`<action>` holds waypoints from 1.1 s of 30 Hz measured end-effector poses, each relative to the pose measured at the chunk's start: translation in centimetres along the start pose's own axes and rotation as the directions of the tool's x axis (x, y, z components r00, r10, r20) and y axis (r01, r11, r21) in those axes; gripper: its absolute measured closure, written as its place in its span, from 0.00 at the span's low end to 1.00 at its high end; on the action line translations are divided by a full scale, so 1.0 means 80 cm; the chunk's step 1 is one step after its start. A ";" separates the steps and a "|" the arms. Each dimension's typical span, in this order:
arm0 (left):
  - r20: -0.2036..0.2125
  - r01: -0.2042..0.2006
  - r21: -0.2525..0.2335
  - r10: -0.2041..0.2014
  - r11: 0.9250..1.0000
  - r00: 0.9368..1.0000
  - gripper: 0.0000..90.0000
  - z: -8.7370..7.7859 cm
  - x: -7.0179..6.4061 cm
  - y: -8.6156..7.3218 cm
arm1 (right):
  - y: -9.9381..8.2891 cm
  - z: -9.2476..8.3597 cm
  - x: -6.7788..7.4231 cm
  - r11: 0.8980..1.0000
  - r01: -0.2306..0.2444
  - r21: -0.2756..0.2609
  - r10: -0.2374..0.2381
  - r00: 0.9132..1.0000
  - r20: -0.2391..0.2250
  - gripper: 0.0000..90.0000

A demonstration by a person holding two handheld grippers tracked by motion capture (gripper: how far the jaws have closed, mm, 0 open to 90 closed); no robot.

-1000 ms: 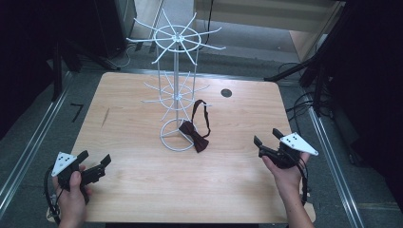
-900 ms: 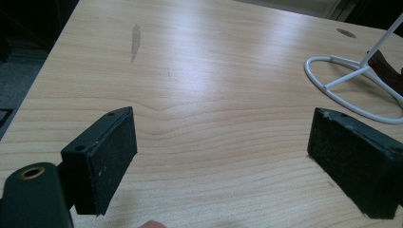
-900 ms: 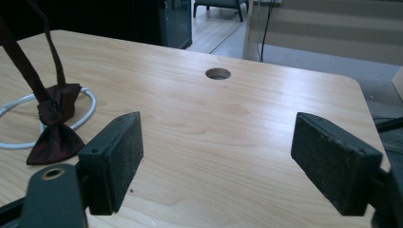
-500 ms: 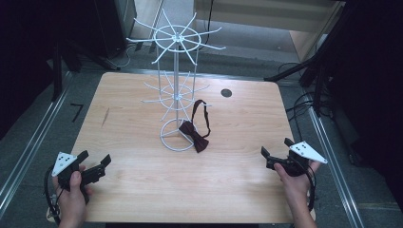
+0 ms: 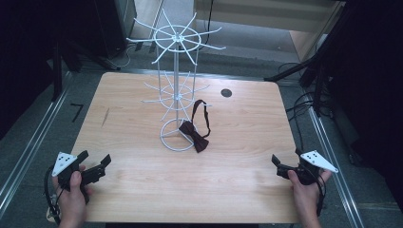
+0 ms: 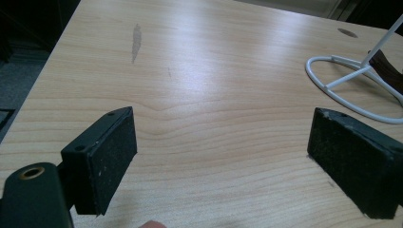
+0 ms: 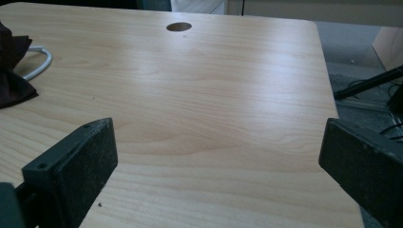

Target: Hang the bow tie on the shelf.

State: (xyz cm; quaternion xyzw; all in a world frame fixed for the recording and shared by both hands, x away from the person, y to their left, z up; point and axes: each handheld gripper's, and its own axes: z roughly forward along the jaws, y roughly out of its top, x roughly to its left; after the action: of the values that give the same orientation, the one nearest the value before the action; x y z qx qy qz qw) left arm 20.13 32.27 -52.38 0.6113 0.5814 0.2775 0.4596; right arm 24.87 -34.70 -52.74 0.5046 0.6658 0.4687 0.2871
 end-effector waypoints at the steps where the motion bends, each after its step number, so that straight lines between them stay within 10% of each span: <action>1: 0.000 0.000 0.000 0.000 1.000 1.000 0.11 0.000 0.000 0.000 | -0.002 -0.002 -0.002 1.000 -0.003 0.003 0.003 1.000 0.008 0.00; 24: -0.002 -0.001 -0.001 0.001 1.000 1.000 0.11 0.000 0.000 0.000 | -0.038 -0.040 -0.045 0.996 -0.084 -0.004 0.084 0.995 0.049 0.00; 33: 0.003 0.000 0.001 0.000 1.000 1.000 0.11 0.000 0.000 0.000 | -0.042 -0.037 -0.036 0.999 -0.039 0.004 0.039 0.998 0.052 0.00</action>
State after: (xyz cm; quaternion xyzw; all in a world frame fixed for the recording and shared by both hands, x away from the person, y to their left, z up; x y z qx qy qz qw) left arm 20.13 32.29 -52.39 0.6119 0.5807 0.2765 0.4604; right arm 21.96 -38.59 -54.88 0.5302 0.6495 0.4592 0.2936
